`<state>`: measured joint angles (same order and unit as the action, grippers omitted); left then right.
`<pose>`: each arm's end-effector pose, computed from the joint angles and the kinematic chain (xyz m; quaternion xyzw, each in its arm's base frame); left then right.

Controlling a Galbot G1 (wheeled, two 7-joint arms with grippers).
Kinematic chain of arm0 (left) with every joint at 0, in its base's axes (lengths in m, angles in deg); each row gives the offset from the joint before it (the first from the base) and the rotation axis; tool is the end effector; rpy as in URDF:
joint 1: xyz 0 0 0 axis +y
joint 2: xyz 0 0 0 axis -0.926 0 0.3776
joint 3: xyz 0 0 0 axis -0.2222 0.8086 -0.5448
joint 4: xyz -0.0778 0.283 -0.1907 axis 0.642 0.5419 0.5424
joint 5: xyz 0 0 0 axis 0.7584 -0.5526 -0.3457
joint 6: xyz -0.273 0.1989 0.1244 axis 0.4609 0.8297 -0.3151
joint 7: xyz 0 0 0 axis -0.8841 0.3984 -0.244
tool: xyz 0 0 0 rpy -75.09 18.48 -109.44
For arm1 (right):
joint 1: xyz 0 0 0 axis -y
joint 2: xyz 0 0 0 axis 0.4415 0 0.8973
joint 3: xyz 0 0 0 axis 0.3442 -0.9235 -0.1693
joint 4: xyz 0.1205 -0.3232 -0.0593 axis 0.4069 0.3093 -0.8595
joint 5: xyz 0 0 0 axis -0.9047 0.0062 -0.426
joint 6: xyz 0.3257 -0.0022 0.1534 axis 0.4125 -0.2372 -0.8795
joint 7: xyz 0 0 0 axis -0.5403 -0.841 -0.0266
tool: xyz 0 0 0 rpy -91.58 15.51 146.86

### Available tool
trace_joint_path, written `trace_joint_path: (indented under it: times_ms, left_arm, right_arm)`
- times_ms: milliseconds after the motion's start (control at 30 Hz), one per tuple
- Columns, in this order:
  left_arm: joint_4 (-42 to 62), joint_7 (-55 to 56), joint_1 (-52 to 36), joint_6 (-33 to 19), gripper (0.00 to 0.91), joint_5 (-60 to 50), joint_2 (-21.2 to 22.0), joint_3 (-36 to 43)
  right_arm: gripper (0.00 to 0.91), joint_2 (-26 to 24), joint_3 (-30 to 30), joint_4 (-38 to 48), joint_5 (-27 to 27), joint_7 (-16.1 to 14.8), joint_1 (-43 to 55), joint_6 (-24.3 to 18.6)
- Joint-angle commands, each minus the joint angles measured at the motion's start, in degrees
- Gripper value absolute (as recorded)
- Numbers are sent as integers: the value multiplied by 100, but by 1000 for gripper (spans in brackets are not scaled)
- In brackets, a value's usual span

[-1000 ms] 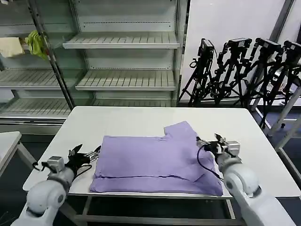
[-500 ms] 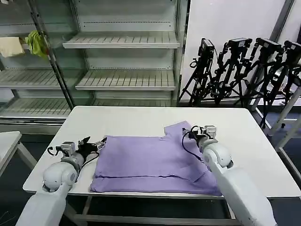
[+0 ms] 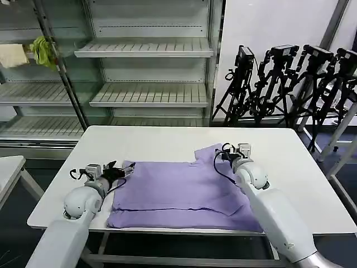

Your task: Fold and organize the clothes.

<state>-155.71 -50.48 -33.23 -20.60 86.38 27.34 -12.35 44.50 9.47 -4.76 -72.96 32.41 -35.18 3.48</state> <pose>0.4118 0.0949 -0.2629 -0.0821 -0.9703 0.0048 0.2273 0.4886 -0.0119 -0.2335 0.0364 -0.9722 0.0019 0.2311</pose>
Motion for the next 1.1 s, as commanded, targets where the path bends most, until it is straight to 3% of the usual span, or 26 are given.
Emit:
trace_joint_path:
  times_ms: [33,433,533,633,667,733,767,800,867,1000,1100]
  left_arm:
    - [137,-17,-121,-4,796,-89,75,140]
    - [87,-50,-47,-5,645,-150,115,163]
    - [93,-70,-44,-6,584,-156,111,149]
    - [105,-82,-46,-7,453,-158,115,142]
    - [103,-86,-46,-7,373,-159,119,141]
    - [93,-92,-41,-7,312,-164,124,140]
    - [87,-94,-40,-8,262,-167,125,138]
    - [82,-92,-39,-8,262,-169,126,133]
    - [76,-96,-36,-8,252,-170,120,130]
    - [76,-96,-26,-9,252,-170,118,111]
    - [78,-98,-22,-9,252,-181,126,111]
  right_arm:
    - [907,51,-43,155,93,-13,10,-3]
    - [907,-107,-92,-42,106,22,-184,5]
    - [846,-145,-119,-62,114,23,-210,7]
    - [725,-164,-153,-77,119,19,-224,8]
    - [655,-170,-172,-79,124,20,-227,8]
    - [595,-178,-201,-96,132,18,-238,8]
    - [484,-178,-211,-101,142,17,-238,7]
    - [433,-176,-213,-107,147,12,-239,7]
    - [232,-177,-213,-114,150,9,-241,7]
    - [10,-181,-210,-119,172,-7,-251,5]
    - [0,-181,-203,-124,202,-34,-285,4]
